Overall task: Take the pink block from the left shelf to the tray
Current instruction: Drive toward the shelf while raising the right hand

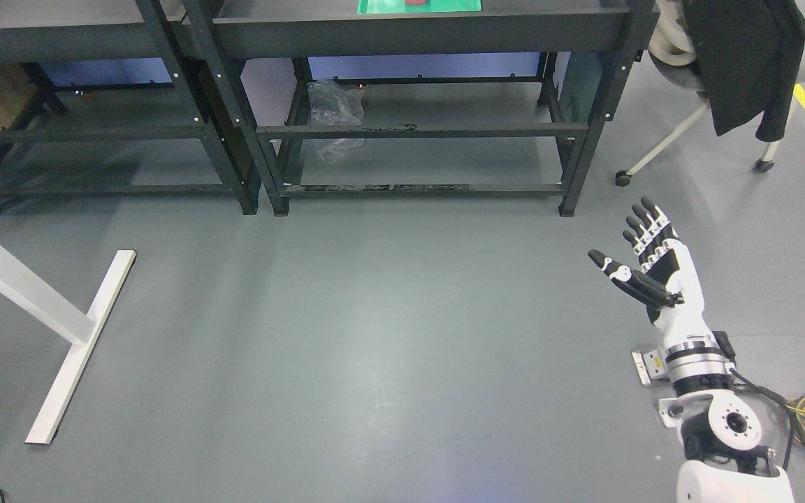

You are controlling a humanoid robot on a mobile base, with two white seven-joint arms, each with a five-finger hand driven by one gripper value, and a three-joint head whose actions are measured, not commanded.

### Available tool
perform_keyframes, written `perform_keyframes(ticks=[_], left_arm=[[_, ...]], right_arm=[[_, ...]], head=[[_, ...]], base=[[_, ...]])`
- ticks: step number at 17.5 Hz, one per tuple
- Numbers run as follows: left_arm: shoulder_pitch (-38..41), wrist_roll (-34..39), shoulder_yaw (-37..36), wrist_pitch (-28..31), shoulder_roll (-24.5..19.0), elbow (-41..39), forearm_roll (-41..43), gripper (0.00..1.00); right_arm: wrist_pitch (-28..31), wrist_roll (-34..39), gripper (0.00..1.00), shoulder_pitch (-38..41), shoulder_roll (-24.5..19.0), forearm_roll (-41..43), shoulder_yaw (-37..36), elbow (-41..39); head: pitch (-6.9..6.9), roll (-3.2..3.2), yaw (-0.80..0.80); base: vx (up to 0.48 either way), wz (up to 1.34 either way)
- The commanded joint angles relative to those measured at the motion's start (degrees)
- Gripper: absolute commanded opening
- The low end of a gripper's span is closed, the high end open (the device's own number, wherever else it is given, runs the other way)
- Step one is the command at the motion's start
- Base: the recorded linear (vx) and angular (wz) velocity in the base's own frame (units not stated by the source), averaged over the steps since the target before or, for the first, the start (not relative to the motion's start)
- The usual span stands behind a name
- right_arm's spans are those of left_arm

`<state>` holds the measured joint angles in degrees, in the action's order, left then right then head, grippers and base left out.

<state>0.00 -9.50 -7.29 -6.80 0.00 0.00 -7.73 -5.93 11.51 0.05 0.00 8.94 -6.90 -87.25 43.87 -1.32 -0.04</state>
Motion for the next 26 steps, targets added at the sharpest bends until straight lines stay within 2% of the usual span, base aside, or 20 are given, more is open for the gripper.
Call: perform_keyframes(ticks=[1,12,16,19,21,24,26], left_arm=[[1.1,0.0,0.0,0.0,-1.0,-1.0,0.0,1.0],[1.1,0.0,0.0,0.0,-1.0,-1.0,0.0,1.0],[1.1,0.0,0.0,0.0,-1.0,-1.0,0.0,1.0],[1.1,0.0,0.0,0.0,-1.0,-1.0,0.0,1.0],[1.1,0.0,0.0,0.0,-1.0,-1.0,0.0,1.0],[1.1,0.0,0.0,0.0,-1.0,-1.0,0.0,1.0],[1.1,0.0,0.0,0.0,-1.0,-1.0,0.0,1.0]], right_arm=[[0.6,0.8,1.0,1.7,1.0,2.3,0.5,0.0],[0.4,0.1,1.0,1.9,1.0,1.0,0.8,0.1],[-1.2,-8.4,0.99,1.7,1.0,-13.2,2.3,0.7],[-3.1,-17.5,0.99,0.7,1.0,-31.3,5.0,0.8],[-3.2,-19.2,0.99,0.7,1.0,-42.2,7.5,0.7],[-4.2,-19.5,0.99,0.0,2.4,-44.4,7.0,0.5],[-11.1,-19.7,1.0,0.1,5.2,-44.3,6.1,0.3]], head=[[0.0,0.0,0.0],[0.0,0.0,0.0],[0.0,0.0,0.0],[0.0,0.0,0.0],[0.0,0.0,0.0],[0.0,0.0,0.0],[0.0,0.0,0.0]], base=[[0.0,0.0],[0.0,0.0],[0.0,0.0],[0.045,0.02],[0.075,0.07],[0.11,0.11],[0.131,0.11]])
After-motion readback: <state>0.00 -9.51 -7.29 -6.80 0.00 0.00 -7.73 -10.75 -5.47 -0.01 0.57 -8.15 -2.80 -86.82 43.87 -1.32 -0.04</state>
